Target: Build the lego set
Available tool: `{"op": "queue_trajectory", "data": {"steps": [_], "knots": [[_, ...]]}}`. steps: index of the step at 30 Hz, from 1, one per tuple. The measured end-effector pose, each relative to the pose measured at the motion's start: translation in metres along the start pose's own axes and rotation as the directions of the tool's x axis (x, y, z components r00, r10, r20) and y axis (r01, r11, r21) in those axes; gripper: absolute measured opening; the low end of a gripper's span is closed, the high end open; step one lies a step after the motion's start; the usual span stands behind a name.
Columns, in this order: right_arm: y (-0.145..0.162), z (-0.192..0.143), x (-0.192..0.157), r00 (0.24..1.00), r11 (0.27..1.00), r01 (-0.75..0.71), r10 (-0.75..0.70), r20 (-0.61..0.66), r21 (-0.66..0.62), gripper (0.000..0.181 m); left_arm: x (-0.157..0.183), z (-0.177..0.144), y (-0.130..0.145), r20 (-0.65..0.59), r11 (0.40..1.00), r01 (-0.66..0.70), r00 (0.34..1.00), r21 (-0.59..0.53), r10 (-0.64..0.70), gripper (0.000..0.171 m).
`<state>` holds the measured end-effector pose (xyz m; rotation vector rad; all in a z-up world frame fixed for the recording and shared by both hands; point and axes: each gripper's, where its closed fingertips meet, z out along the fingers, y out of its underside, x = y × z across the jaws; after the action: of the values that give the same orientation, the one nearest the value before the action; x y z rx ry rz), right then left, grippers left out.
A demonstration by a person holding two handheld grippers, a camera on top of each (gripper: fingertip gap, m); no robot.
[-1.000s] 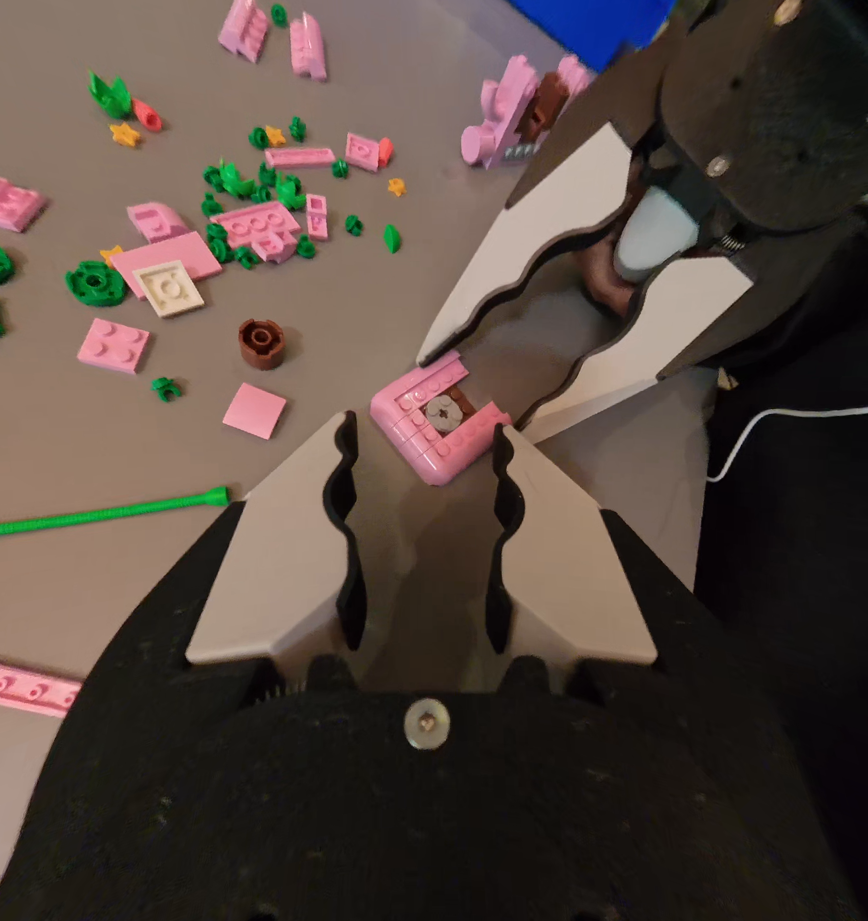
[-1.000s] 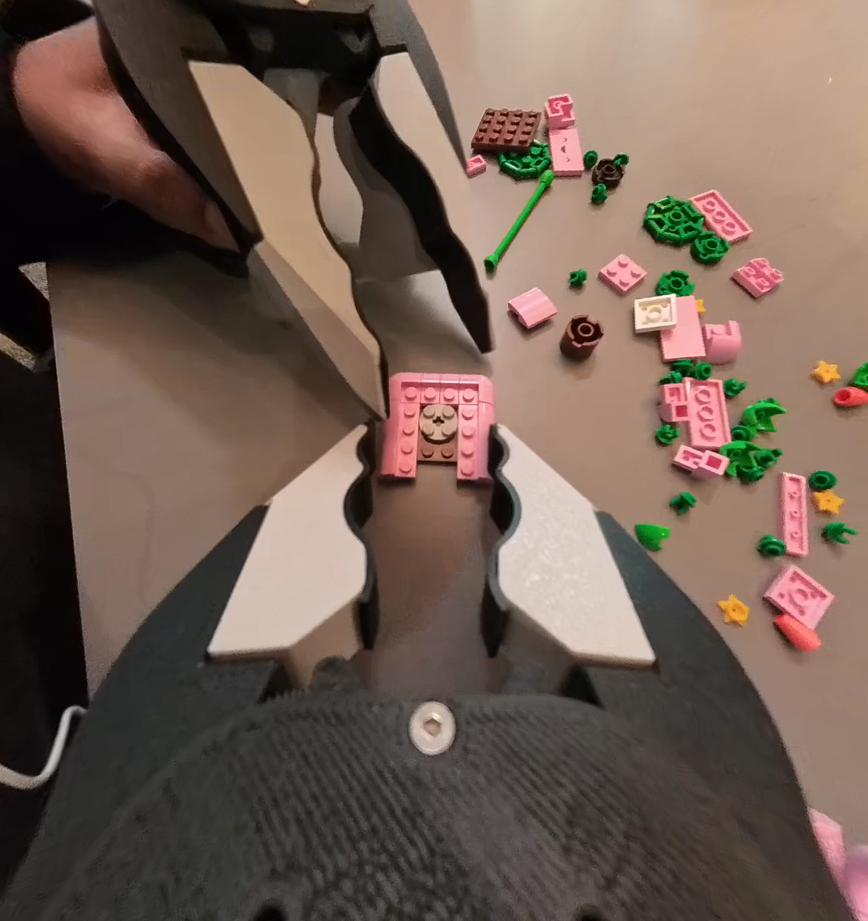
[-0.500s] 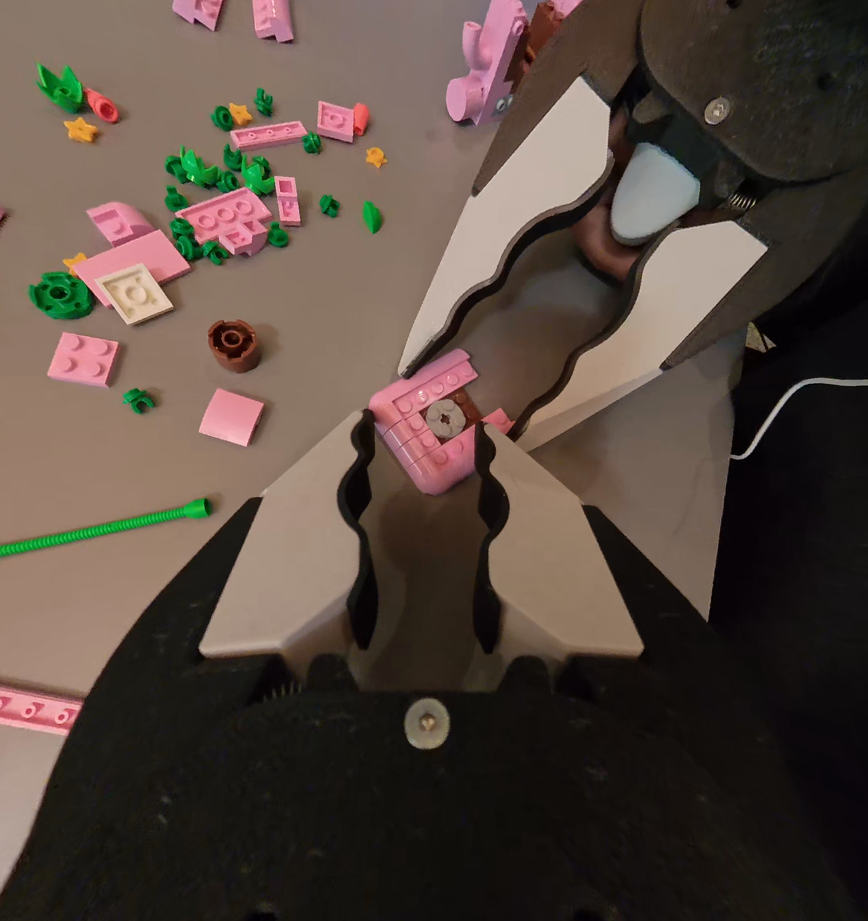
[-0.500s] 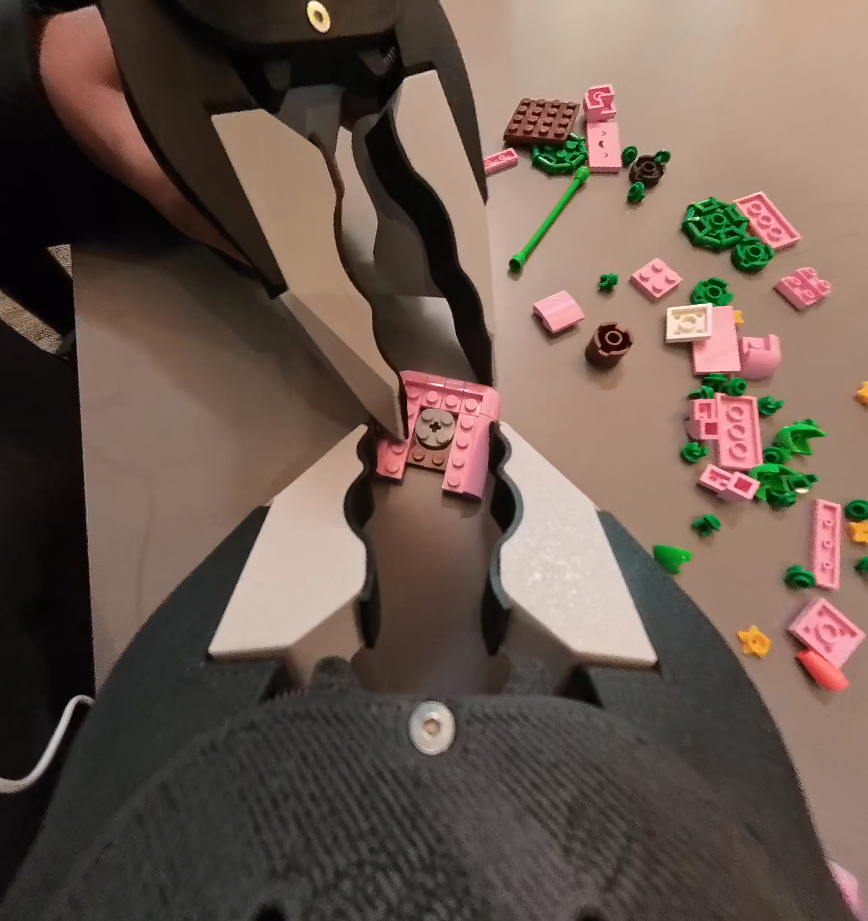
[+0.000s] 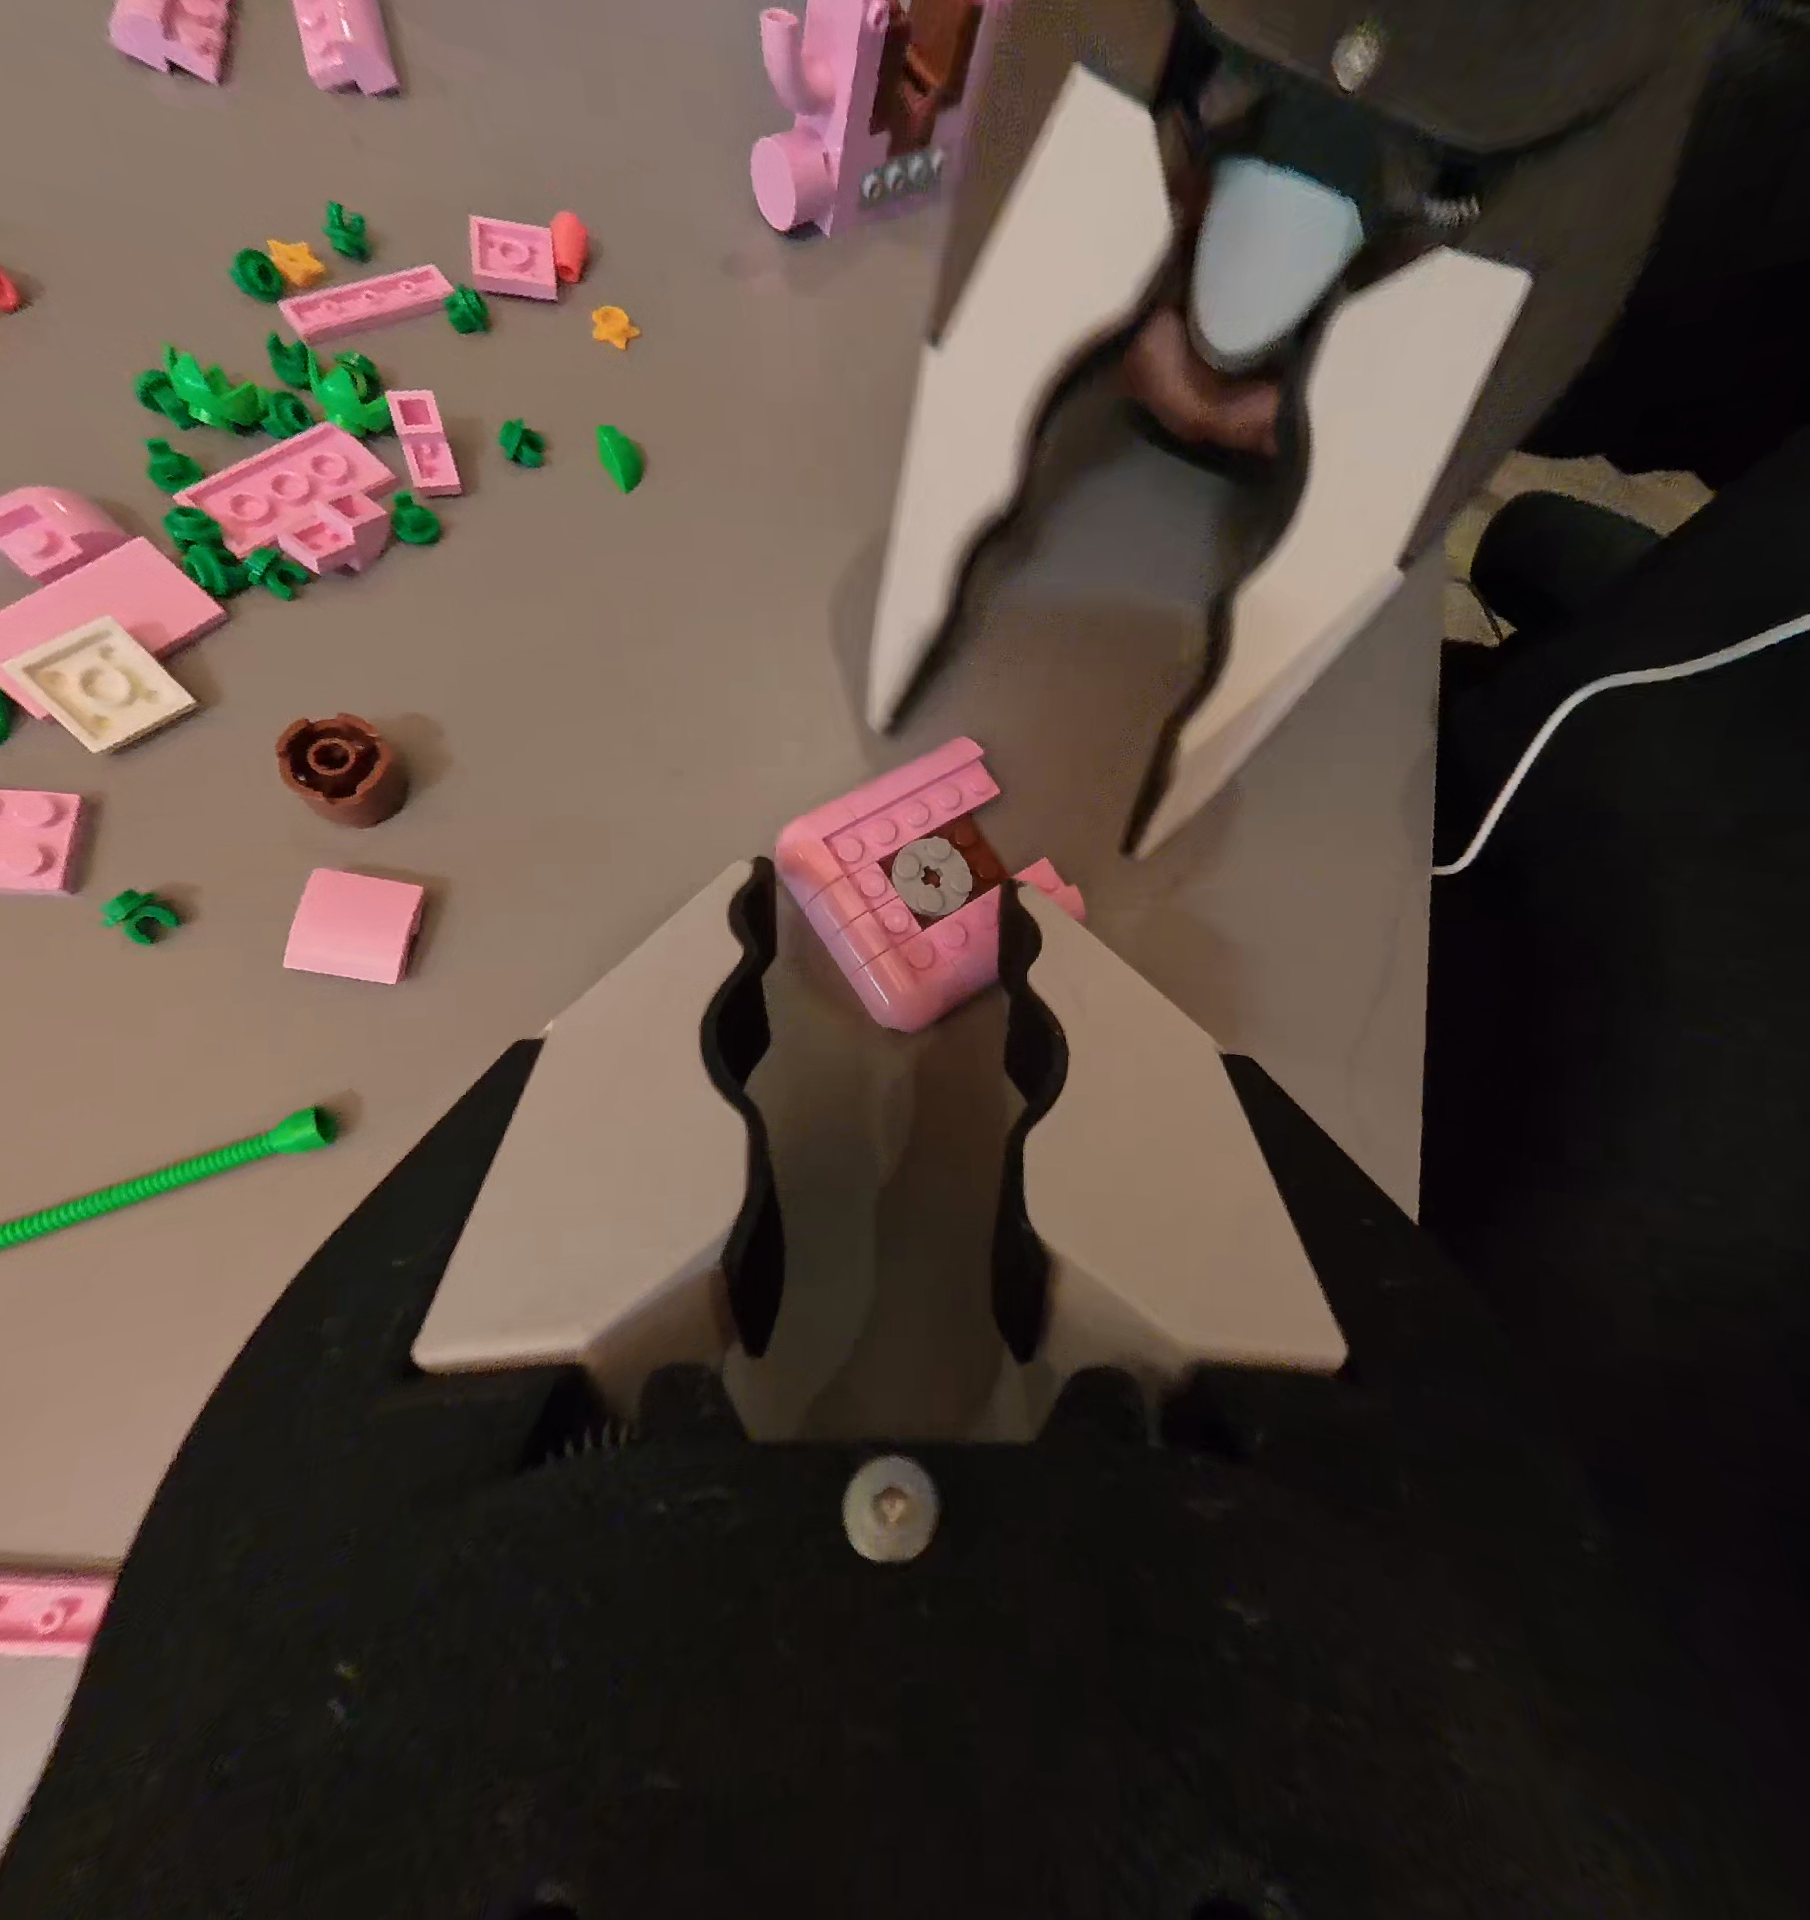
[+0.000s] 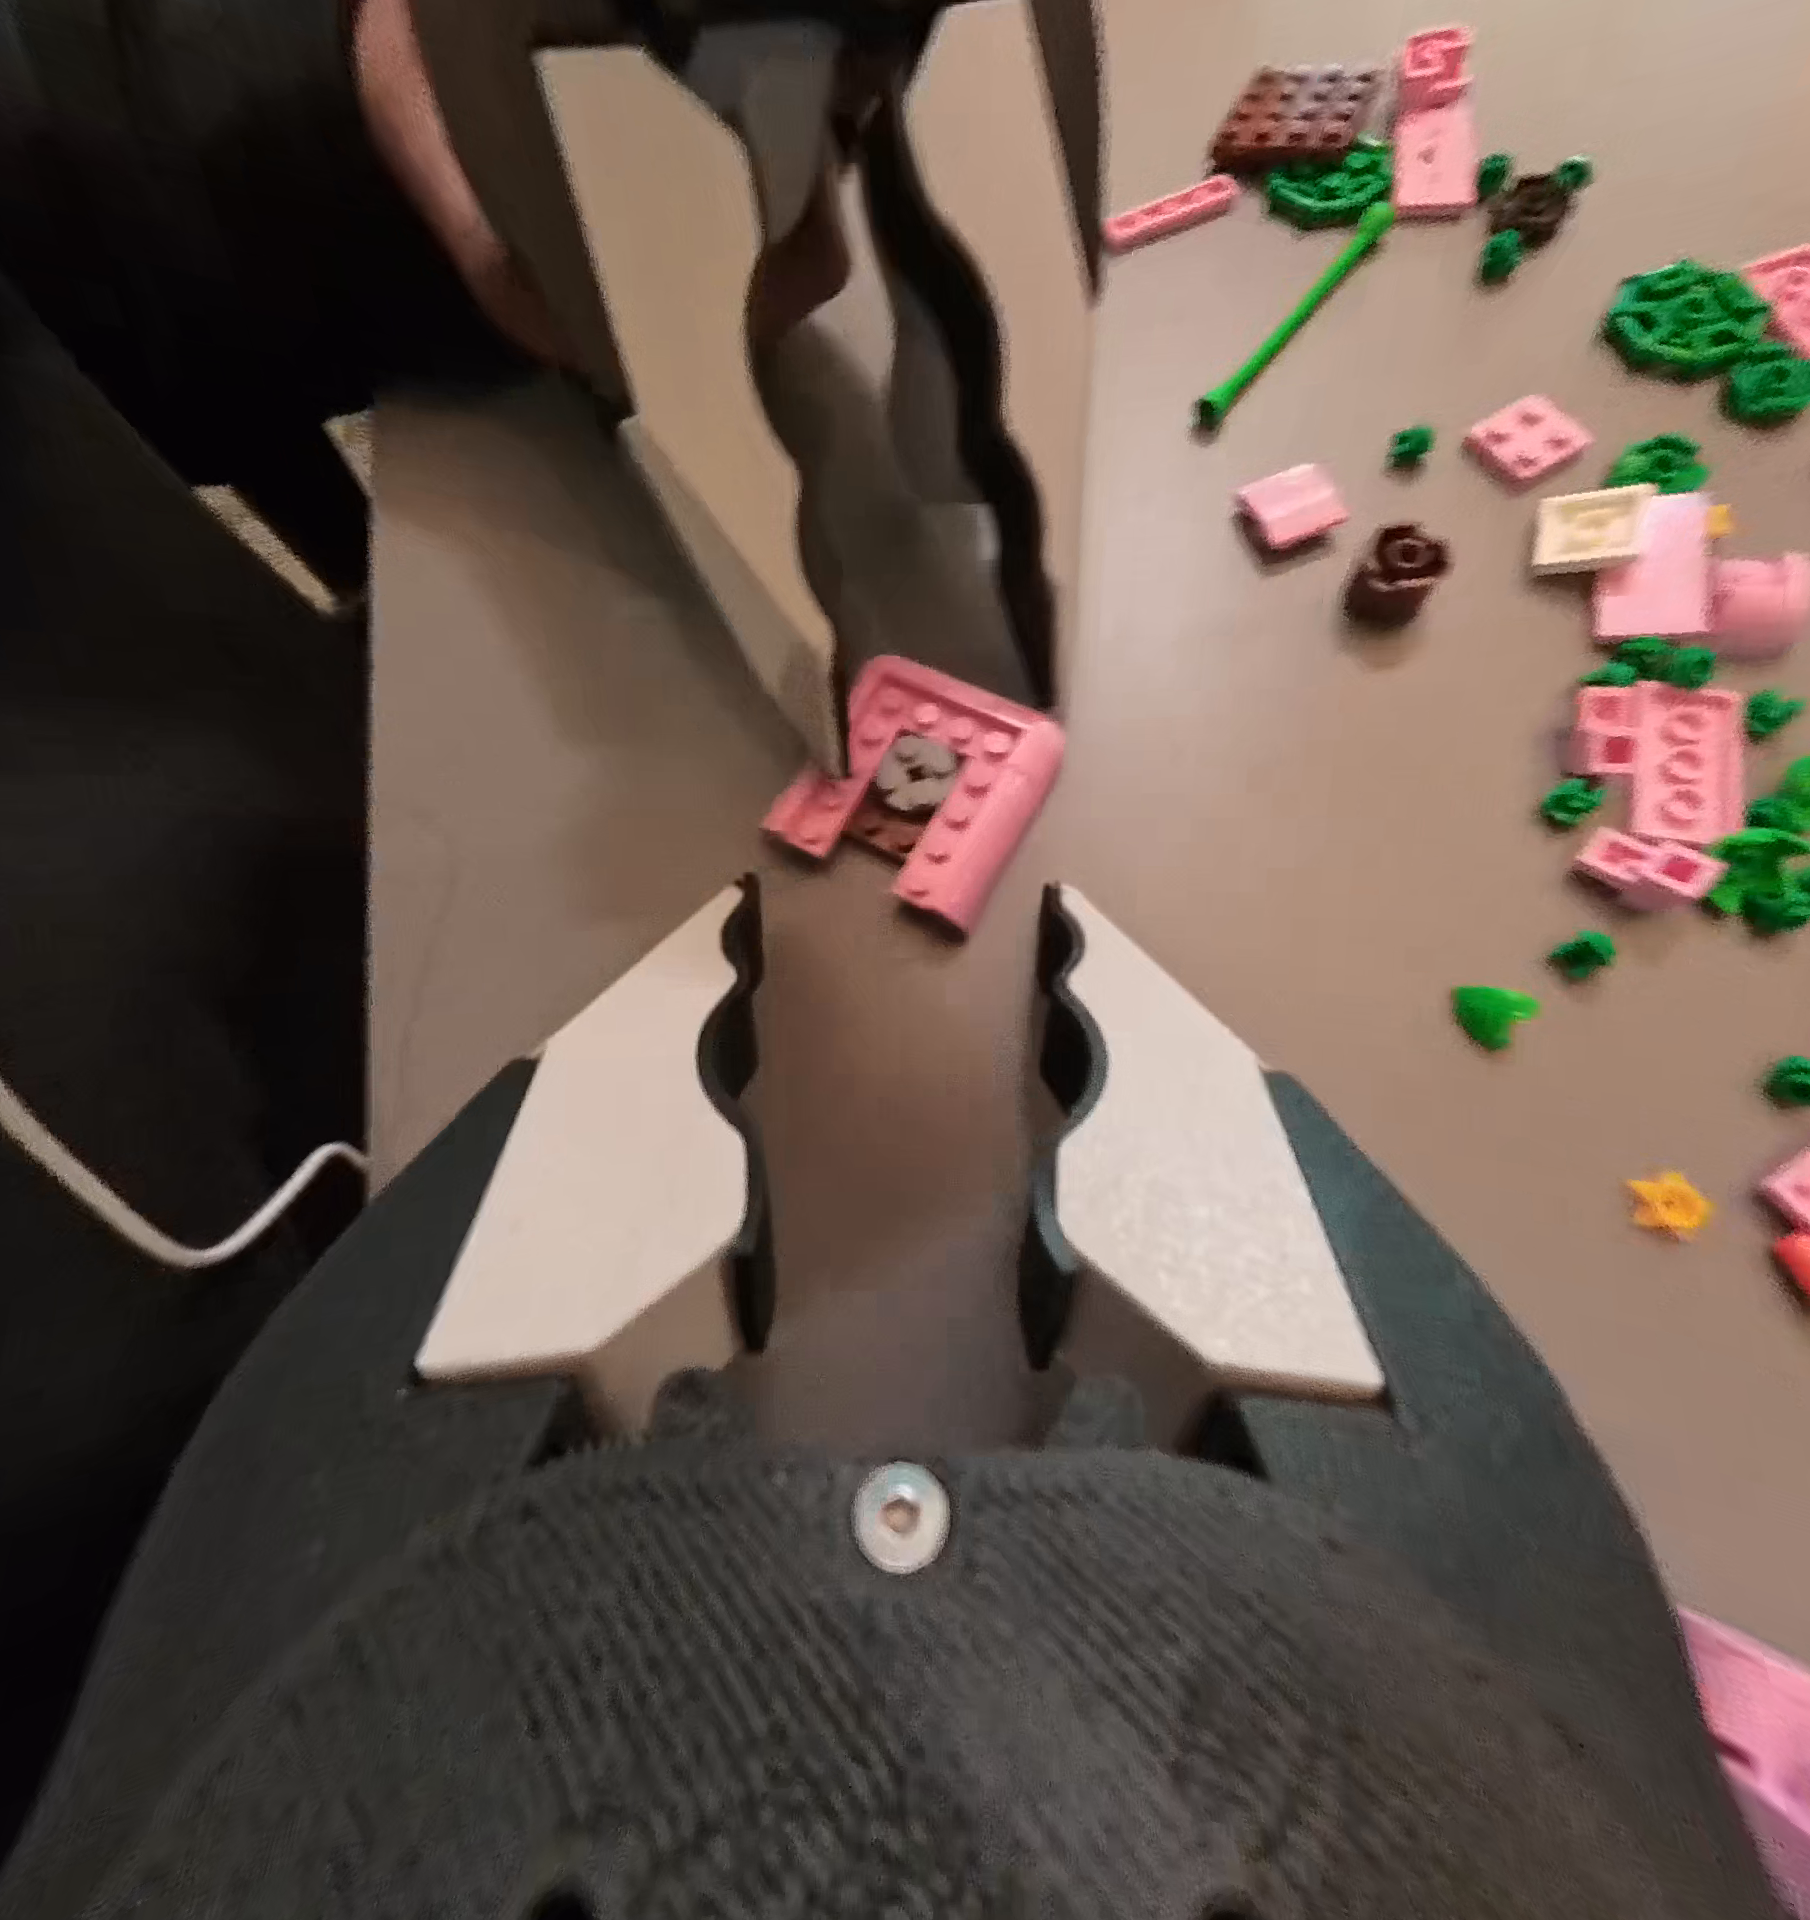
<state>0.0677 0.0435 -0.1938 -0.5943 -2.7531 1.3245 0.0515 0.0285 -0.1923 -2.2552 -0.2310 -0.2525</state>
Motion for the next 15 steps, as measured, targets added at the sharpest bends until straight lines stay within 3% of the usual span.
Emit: {"op": "queue_trajectory", "data": {"steps": [5, 10, 15], "knots": [[0.001, 0.001, -0.036, 0.995, 1.0, 0.023, -0.022, 0.092, -0.004, 0.047, -0.002, -0.016, 0.005, 0.071, 0.999, -0.011, 0.997, 0.048, 0.008, 0.052], [-0.013, -0.011, -0.018, 0.982, 0.979, 0.187, -0.187, -0.004, 0.077, 0.048, 0.021, -0.031, 0.021, 0.072, 0.997, -0.043, 0.997, 0.067, 0.038, 0.053], [-0.02, -0.001, -0.013, 0.935, 0.939, 0.336, -0.341, 0.094, 0.071, 0.055, 0.023, -0.023, 0.025, 0.139, 0.996, -0.09, 0.986, 0.009, 0.087, 0.055]]}}
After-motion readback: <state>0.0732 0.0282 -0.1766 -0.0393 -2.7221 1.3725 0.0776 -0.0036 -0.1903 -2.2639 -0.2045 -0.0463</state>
